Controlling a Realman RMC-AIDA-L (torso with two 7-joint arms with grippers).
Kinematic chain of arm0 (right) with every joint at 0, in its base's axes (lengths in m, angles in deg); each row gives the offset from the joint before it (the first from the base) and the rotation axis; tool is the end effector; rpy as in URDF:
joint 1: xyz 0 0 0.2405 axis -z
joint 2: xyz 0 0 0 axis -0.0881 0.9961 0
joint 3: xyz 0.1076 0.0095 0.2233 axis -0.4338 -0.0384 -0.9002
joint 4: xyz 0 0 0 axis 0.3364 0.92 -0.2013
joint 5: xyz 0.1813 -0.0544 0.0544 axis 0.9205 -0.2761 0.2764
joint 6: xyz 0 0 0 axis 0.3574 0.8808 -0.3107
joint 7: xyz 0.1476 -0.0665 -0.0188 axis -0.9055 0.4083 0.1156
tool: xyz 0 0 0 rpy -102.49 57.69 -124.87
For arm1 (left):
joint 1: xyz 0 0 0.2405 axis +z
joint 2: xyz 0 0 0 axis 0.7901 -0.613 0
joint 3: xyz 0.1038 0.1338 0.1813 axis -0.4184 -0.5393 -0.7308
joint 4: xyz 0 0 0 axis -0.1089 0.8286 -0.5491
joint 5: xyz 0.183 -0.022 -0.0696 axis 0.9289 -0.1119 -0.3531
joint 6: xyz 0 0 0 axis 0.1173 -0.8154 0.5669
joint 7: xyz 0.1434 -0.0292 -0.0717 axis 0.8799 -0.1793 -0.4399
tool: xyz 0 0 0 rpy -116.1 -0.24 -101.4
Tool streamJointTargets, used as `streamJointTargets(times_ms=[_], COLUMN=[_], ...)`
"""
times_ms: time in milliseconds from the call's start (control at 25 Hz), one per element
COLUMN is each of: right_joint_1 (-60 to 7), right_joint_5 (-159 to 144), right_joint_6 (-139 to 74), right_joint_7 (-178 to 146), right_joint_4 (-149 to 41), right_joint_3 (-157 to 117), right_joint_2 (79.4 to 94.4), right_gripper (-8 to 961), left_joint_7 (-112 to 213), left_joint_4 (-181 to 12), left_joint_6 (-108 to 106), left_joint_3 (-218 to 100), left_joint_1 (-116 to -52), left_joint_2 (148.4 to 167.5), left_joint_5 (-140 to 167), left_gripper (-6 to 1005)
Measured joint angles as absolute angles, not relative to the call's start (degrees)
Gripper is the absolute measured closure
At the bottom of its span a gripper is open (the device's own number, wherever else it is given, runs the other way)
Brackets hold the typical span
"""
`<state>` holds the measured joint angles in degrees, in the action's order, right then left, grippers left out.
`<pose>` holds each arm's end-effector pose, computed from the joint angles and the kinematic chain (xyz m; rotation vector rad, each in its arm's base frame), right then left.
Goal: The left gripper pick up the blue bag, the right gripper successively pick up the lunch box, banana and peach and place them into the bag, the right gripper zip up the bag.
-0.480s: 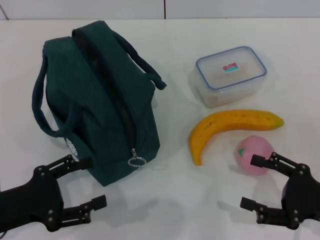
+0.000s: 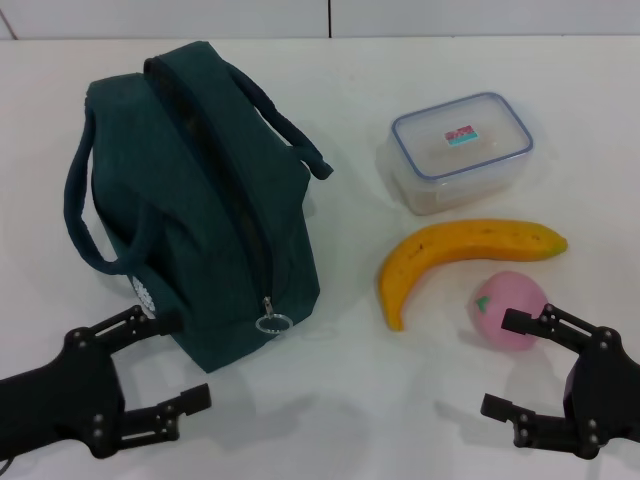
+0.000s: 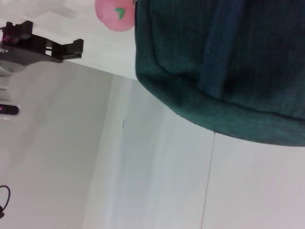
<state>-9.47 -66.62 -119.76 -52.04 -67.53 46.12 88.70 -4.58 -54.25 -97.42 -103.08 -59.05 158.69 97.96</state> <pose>0.2749 0.2129 -0.0389 -2.6201 0.2611 1.0215 -0.2991 0.1899 0.0029 -2.6239 -0.4919 -0.9734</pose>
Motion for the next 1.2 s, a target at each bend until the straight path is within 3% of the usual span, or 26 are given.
streamJointTargets(times_ms=[240,440,640,840,1080,1200], right_joint_1=[-9.5,-9.8,-10.0,-10.7,-10.7,-10.7], right_joint_5=[-66.5,-66.5,-66.4,-66.4,-66.4,-66.4], right_joint_6=[-120.0,-120.0,-119.7,-119.7,-119.6,-119.6], right_joint_7=[-52.3,-53.0,-53.2,-54.4,-54.5,-54.5], right_joint_4=[-67.5,-67.5,-67.5,-67.5,-67.5,-67.5], right_joint_3=[46.1,46.1,46.1,46.0,46.0,46.0], right_joint_2=[88.7,88.7,88.88,89.04,89.12,89.14], right_gripper=[69,70,70,71,71,72], left_joint_7=[-20.4,-36.3,-53.1,-78.7,-94.7,-97.3], left_joint_4=[-52.4,-46.2,-36.0,-25.3,-26.0,-25.8], left_joint_6=[-98.2,-98.5,-98.9,-98.1,-98.2,-98.2], left_joint_3=[-96.7,-94.0,-89.9,-89.2,-88.7,-88.9], left_joint_1=[-58.9,-58.9,-60.4,-67.3,-76.4,-79.1], left_joint_2=[157.82,155.47,155.51,155.13,151.49,150.99], left_joint_5=[98.1,98.2,97.7,105.9,111.4,115.4], left_gripper=[120,119,119,123,138,148])
